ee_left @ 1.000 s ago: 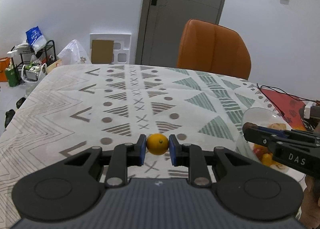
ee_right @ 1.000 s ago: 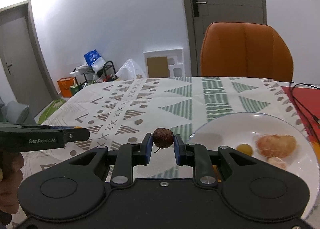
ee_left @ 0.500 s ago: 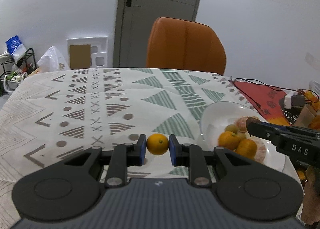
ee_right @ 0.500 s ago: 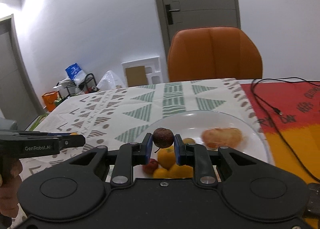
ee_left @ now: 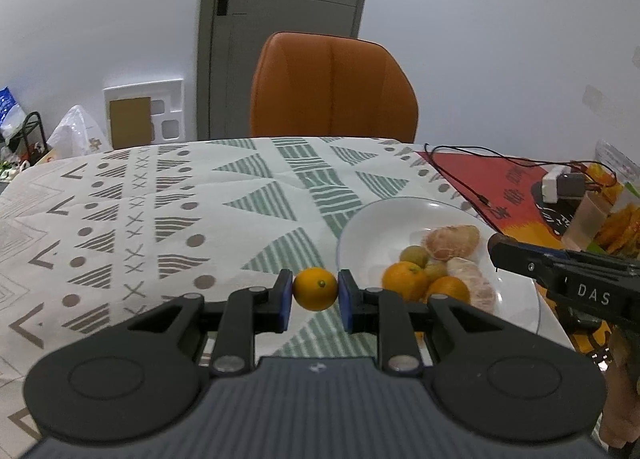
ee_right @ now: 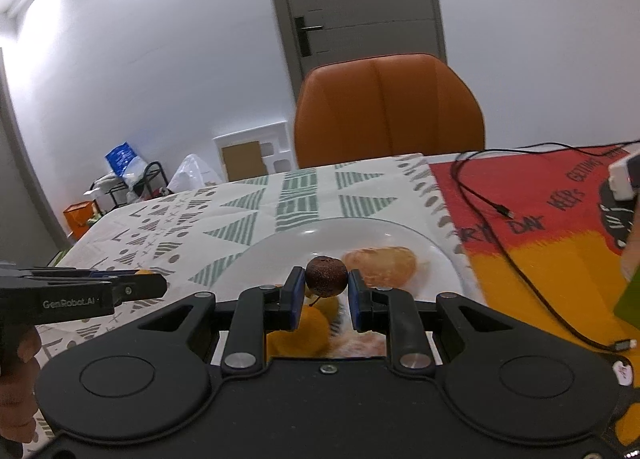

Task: Organize fruits
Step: 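Carry the kumquat with left tool while right tool carries the plum over the plate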

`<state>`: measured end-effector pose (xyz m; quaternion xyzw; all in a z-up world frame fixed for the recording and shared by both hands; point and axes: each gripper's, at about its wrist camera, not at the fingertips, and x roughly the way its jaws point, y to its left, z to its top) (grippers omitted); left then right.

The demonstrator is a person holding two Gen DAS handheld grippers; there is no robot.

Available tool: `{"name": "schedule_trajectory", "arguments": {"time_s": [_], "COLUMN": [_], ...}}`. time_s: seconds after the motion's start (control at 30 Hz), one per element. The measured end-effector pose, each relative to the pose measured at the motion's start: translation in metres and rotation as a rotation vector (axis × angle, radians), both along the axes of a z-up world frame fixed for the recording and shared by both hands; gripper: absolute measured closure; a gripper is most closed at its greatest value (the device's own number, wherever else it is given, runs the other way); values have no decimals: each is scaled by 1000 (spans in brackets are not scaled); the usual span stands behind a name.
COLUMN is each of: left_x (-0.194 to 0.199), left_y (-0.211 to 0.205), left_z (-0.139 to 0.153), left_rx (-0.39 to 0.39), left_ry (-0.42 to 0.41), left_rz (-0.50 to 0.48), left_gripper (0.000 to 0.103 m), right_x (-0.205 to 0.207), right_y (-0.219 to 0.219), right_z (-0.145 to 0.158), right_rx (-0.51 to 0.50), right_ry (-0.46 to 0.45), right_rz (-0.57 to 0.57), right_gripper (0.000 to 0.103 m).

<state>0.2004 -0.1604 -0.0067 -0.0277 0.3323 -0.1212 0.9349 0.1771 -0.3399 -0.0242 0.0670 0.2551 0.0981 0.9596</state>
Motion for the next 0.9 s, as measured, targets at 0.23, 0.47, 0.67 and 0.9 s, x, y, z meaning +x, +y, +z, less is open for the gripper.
{"name": "schedule_trajectory", "arguments": {"time_s": [0.23,0.47,0.67,0.9], "left_x": [-1,-3,-5,-6], "left_y": [-18,-35,-42,-36], "left_z": [-2,-5,-6,-3], "left_rx": [-4,-4,-11,-20], "left_ry": [2,8,14,4], "left_rz": [-29,-66,-88,-67], "left_gripper": [80,80,80,76], "right_x": [-8,-14,-18,-19], "right_y": [-18,-26,-25,-23], "right_z": [-1,-2,-3,-3], "right_rx": [4,10,5,6], "right_ry": [11,18,23,27], "right_rz": [-42,-43,-38,-47], "right_gripper": [75,72,72,69]}}
